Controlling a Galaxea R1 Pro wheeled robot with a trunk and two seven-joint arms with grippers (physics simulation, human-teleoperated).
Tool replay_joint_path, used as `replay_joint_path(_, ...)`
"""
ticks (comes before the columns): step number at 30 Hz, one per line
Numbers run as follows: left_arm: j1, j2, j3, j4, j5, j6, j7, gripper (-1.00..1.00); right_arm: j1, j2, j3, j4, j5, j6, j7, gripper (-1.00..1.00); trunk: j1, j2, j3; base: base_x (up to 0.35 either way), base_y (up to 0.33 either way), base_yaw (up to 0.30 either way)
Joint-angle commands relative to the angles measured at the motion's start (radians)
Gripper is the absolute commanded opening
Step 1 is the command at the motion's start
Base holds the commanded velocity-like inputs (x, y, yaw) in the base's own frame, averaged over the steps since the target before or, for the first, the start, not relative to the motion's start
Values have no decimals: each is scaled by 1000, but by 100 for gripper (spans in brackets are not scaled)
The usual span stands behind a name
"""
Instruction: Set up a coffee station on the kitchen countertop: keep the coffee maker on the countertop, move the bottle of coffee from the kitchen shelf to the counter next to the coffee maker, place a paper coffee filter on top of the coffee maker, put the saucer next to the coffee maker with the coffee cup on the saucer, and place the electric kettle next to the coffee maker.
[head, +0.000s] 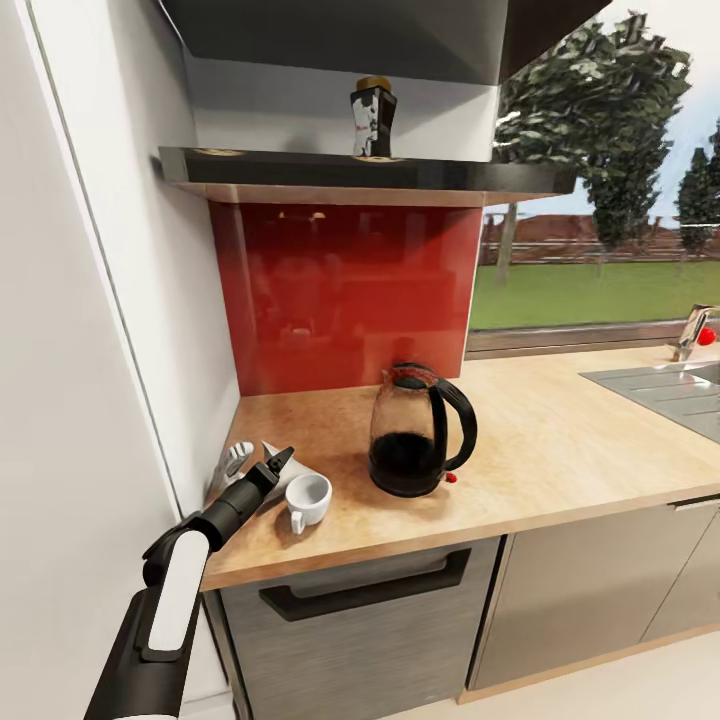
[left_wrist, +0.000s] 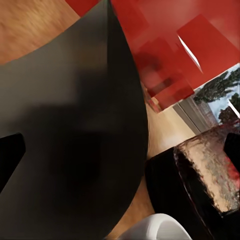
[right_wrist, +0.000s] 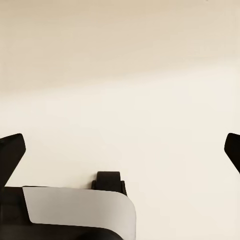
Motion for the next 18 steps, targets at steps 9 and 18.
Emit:
replay_joint_path(9,-1,-1,3,0,2,8,-4,100,-1,0,0,1,3,-3,0,100,0,-1,-1,1,-16,0)
replay_joint_path(18,-1,-1,3,0,3,8,-5,100,-1,0,0,1,3,-3,0,100,0,-1,-1,72,-74,0)
